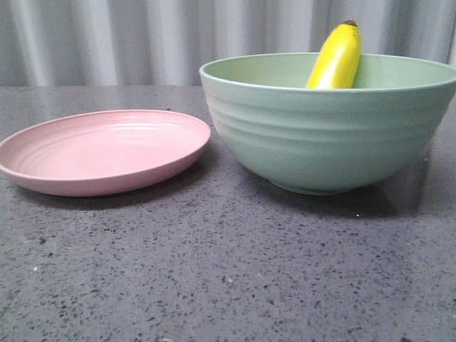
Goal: Transfer banana from pink plate to green bowl
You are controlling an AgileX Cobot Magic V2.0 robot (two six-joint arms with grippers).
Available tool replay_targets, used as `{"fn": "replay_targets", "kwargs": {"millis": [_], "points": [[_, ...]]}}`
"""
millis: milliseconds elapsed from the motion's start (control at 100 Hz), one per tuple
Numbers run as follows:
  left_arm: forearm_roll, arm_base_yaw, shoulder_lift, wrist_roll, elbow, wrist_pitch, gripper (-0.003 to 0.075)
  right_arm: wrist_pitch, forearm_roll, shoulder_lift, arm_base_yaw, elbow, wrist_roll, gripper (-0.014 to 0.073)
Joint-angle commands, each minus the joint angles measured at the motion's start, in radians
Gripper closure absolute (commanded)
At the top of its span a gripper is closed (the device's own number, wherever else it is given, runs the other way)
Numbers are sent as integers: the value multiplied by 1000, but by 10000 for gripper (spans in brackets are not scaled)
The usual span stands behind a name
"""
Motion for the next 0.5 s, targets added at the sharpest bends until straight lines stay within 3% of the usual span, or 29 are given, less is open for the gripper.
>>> {"fn": "replay_targets", "kwargs": {"millis": [0,310,490], "points": [[-5,3,-31,-12,10,-56,741,-70,6,7,2,-23,-3,658],[-5,3,-31,-12,10,-56,741,-74,6,-6,-7,-16,-3,657],[-5,3,-29,-12,10,-56,741,-112,6,-91,-116,44,-3,658]]}}
